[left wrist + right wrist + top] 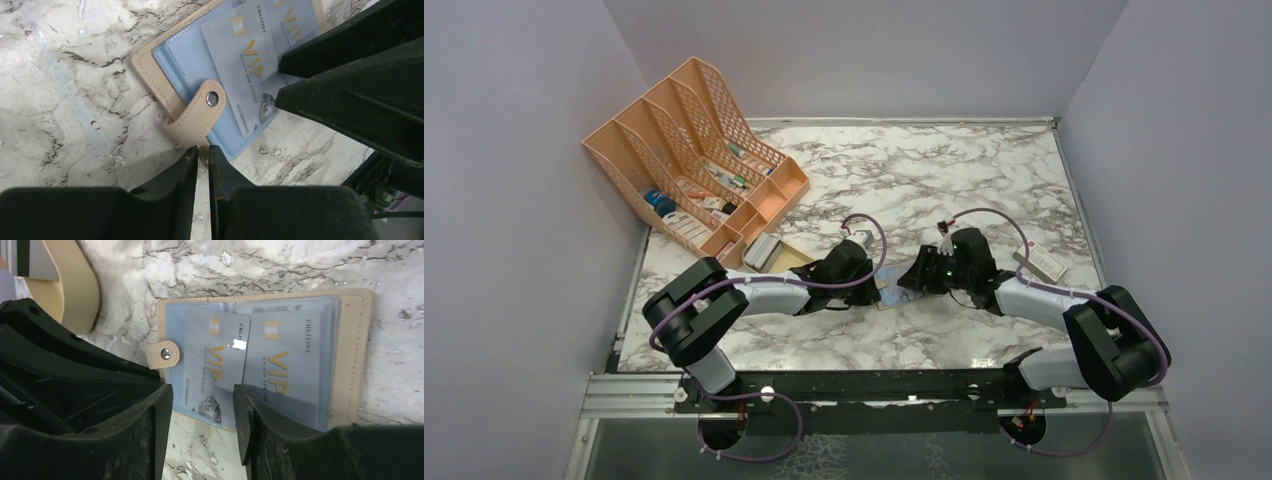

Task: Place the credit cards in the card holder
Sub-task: Insert the credit card into the card holder.

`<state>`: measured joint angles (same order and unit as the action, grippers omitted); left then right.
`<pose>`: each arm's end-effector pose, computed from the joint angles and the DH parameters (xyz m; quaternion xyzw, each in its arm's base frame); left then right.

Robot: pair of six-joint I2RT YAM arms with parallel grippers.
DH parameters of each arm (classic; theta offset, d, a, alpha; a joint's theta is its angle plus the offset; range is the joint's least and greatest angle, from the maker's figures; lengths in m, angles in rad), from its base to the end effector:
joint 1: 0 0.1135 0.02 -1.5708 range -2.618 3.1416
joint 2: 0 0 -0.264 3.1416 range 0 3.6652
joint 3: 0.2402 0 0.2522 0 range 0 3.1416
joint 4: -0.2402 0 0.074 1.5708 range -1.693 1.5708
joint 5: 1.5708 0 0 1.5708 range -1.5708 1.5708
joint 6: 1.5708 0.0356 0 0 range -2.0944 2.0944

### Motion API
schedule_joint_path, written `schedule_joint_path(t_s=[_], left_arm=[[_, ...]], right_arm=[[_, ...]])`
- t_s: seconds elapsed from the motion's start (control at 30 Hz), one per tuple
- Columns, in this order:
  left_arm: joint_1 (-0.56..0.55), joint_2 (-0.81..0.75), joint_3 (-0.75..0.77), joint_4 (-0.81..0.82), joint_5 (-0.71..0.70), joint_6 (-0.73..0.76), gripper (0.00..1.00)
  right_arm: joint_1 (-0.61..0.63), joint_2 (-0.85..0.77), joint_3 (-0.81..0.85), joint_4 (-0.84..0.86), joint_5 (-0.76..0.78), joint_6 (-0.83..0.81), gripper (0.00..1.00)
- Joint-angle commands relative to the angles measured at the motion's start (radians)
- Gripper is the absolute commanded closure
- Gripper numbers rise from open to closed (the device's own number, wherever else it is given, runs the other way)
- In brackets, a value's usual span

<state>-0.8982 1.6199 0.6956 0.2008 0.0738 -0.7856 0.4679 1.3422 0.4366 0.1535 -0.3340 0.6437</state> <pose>0.1914 -0.2445 0.1453 0.0664 0.9087 -0.3288 0.2485 0.2064 0.1174 0.1414 0.0135 0.9069 0.3366 0.2529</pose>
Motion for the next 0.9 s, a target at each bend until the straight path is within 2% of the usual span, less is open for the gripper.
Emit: schedule_joint_path(t_s=[0.0,0.4,0.57,0.63,0.77,0.87], left_arm=[[-0.002,0.000,0.012,0.038,0.018,0.009,0.84],[-0.002,0.004,0.027,0.013,0.014,0.018,0.84],[-0.003,-0.030,0.023,-0.011,-0.007,0.027,0.83],[-0.003,-0.061,0.015,-0.025,-0.021,0.026,0.81],[0.001,-0.126,0.012,-0.060,-0.067,0.032,0.70],[0.004,-0.149,0.030,-0.075,-0.084,0.054,0.60]], right_arm=[[0.011,0.024,-0.021,0.097,-0.066,0.011,0.52],[0.012,0.065,-0.058,0.274,-0.237,-0.028,0.54],[0.011,-0.013,-0.067,0.151,-0.162,-0.019,0.55],[0.012,-0.075,-0.044,0.048,-0.100,-0.009,0.55],[0.012,-0.167,0.051,-0.183,0.052,-0.051,0.55],[0.012,-0.173,0.098,-0.242,0.121,-0.094,0.59]])
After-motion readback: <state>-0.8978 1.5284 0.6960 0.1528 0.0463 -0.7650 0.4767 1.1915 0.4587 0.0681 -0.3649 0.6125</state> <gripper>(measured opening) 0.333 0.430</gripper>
